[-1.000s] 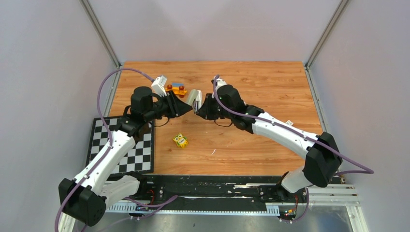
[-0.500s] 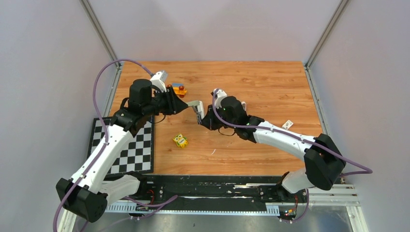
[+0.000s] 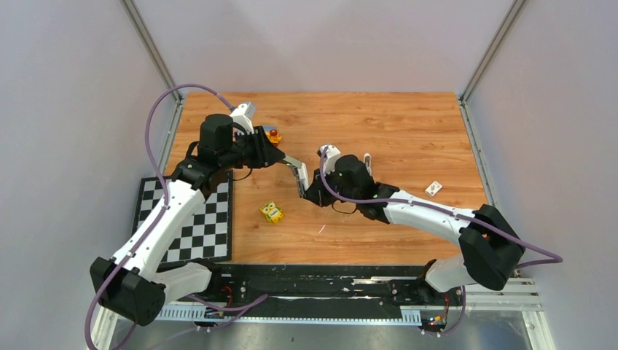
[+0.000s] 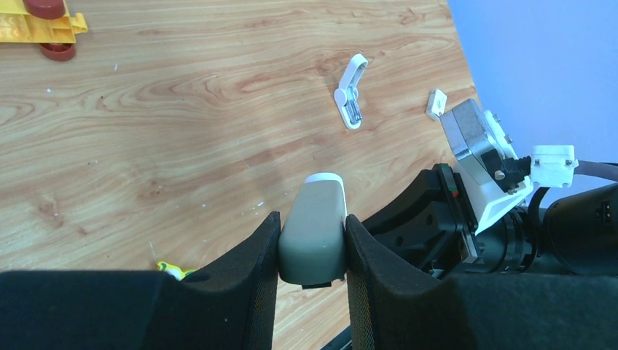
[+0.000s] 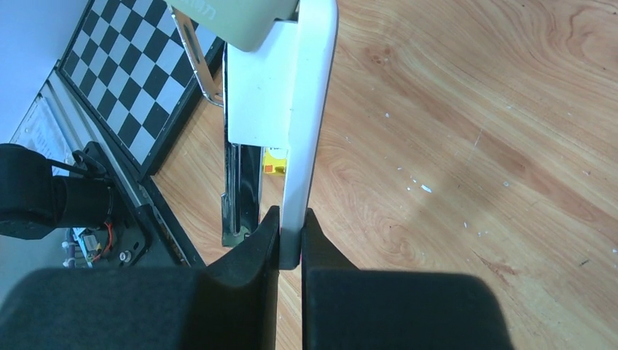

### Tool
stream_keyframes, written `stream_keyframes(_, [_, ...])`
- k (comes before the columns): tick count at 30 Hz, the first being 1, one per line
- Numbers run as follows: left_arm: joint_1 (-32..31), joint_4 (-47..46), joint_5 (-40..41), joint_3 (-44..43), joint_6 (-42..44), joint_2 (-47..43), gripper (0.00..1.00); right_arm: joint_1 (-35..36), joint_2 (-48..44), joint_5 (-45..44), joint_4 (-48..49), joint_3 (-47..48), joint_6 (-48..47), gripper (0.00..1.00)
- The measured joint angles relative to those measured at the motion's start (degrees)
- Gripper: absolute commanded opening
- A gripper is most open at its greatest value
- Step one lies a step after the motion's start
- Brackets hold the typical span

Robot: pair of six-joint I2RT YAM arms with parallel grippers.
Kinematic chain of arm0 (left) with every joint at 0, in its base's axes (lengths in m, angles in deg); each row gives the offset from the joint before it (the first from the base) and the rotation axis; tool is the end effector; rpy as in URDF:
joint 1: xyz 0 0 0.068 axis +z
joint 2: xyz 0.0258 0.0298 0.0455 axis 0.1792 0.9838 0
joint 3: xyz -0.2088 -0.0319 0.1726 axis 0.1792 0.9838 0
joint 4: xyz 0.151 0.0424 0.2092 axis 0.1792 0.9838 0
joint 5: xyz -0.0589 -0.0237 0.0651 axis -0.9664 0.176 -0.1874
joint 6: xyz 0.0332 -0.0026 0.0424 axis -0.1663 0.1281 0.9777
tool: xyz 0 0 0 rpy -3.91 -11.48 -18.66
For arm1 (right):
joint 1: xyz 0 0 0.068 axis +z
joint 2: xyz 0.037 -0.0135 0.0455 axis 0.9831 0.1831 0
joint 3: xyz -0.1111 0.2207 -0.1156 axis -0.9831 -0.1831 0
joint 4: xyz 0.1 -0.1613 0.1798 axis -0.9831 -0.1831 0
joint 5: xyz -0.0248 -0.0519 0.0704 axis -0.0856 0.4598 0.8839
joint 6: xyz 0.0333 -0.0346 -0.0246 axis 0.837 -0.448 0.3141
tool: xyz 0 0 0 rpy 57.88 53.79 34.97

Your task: Load the staples into the stapler

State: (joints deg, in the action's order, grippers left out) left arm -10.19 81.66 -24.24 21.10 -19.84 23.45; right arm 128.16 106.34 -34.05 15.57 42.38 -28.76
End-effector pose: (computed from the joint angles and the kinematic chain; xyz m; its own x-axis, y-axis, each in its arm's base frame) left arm 0.2302 -0.0983 0.3553 -0.6384 -0.2367 -0.7325 0.3435 0.7639 -0.5462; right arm 0.2027 0.2436 0.2557 -0.5732 -0.0436 -0.8182 -0.7025 0.5402 0.4634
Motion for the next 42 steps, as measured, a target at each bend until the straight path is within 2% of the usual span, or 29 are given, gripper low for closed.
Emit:
stream_keyframes(3, [0.0,-0.8,-0.6,0.0,0.0,1.0,0.23,0.0,-0.1,-1.1,0.0,-0.3,1.1,0.00])
stream_keyframes(5, [0.0,-1.9,-0.8,0.2,0.0,1.1,0.38,0.0,-0.1,-2.3,-0.2,-0.2,3.0,0.00])
stream_keyframes(7, [0.1,-3.6,-0.6,0.7,0.1,1.1,0.57,-0.2,-0.1,-2.6,-0.4,0.2,6.3,0.00])
stream_keyframes(8, [0.1,-4.5,-0.1,1.0,0.5,1.1,0.63,-0.3,-0.1,-2.6,-0.4,0.3,7.7,0.00])
stream_keyframes(10, [0.6,-7.1,1.6,1.7,0.8,1.1,0.73,-0.5,-0.1,-1.8,-0.6,0.3,11.1,0.00])
stream_keyframes(14, [1.6,-10.0,3.6,3.6,1.2,0.1,0.81,-0.8,0.0,-2.0,-0.8,0.4,16.2,0.00])
stream_keyframes(19, [1.6,-12.6,3.8,6.3,1.2,-2.4,0.84,-0.8,-0.2,-4.2,-1.2,1.3,20.0,0.00])
stream_keyframes(27, [1.0,-18.9,0.0,10.7,-3.3,-2.5,0.74,-0.9,-0.2,-7.0,-0.5,3.9,24.5,0.00])
stream_keyframes(38, [-6.0,-24.2,-1.6,11.4,-6.9,2.0,0.69,-0.9,-0.2,-8.1,-0.2,5.0,26.6,0.00])
stream_keyframes(42, [-7.2,-24.9,-0.7,11.4,-6.7,2.6,0.63,-0.9,-0.2,-8.3,-0.2,5.0,26.7,0.00])
